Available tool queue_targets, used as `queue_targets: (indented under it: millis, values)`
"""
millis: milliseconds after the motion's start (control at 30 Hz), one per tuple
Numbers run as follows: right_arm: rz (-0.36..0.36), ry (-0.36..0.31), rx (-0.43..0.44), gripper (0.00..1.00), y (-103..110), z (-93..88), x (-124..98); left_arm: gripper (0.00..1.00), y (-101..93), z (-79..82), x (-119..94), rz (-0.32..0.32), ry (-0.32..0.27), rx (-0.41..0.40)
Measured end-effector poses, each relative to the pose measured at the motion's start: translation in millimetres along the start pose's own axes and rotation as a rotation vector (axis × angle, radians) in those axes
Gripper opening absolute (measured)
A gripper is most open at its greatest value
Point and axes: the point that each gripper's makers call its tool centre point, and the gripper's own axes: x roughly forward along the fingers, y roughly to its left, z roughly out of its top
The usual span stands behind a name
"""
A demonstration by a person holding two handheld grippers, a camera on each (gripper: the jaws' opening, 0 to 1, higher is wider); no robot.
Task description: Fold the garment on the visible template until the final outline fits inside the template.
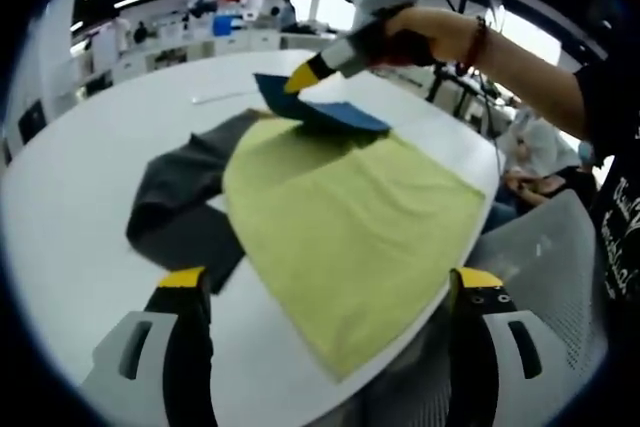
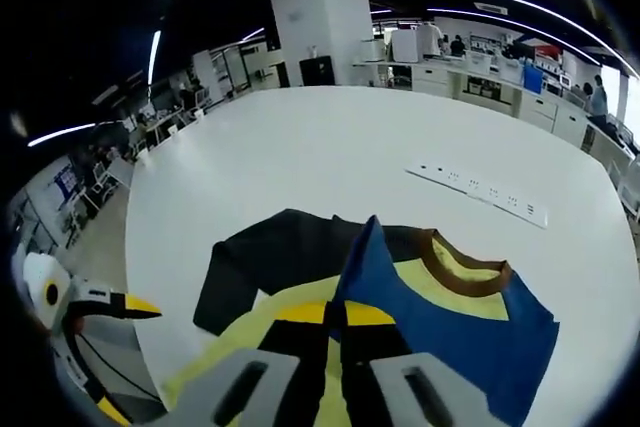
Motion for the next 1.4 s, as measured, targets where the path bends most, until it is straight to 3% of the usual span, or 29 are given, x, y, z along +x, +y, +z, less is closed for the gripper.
queue_targets:
  millis: [500, 1400]
  values:
    - [0.026, 0.019, -0.042, 0.00, 19.0, -4.2, 15.4, 0.95, 2.5, -3.7, 1.3, 0.004, 0.009, -0.010]
    - [0.033, 0.102, -0.095, 0.00, 30.9, -40.3, 53.3, 0.95, 1.9, -14.8, -1.2, 0.004, 0.022, -0.032]
